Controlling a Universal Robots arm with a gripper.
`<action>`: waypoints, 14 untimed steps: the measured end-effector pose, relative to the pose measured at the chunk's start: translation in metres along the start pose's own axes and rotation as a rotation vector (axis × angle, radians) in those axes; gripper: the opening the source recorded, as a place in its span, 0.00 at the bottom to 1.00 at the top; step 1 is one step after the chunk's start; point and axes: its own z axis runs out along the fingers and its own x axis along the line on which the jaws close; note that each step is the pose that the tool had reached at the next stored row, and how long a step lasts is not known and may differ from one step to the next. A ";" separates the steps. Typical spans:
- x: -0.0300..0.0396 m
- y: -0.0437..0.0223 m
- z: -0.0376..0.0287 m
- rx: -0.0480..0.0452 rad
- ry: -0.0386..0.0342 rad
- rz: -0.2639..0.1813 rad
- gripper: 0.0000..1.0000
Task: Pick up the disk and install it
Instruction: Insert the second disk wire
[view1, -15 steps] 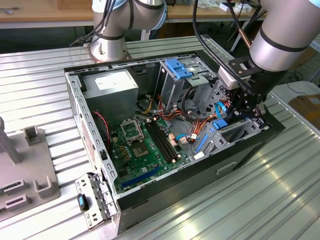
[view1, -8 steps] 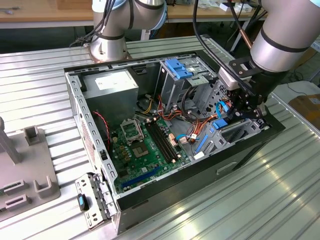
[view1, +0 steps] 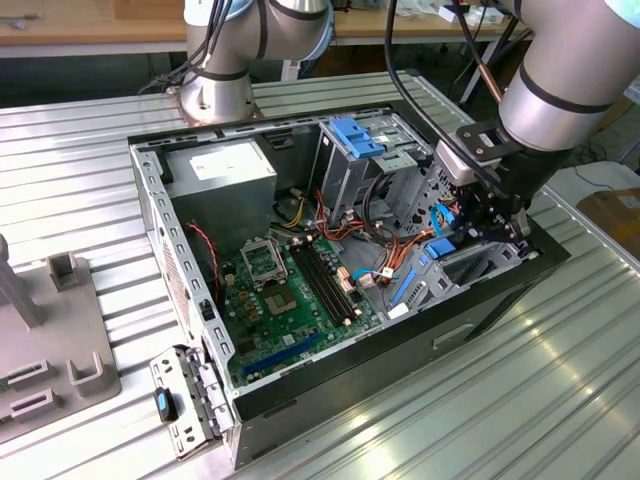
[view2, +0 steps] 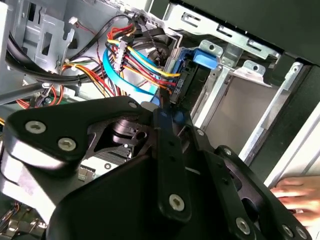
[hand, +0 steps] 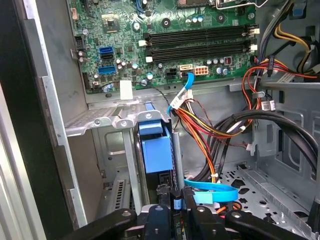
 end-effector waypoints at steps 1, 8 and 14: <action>0.0000 0.0000 0.0000 0.0000 0.0001 0.000 0.22; -0.0003 -0.0006 -0.0041 -0.0001 -0.0006 0.001 0.22; -0.0016 -0.0032 -0.0181 0.0000 0.0002 0.000 0.22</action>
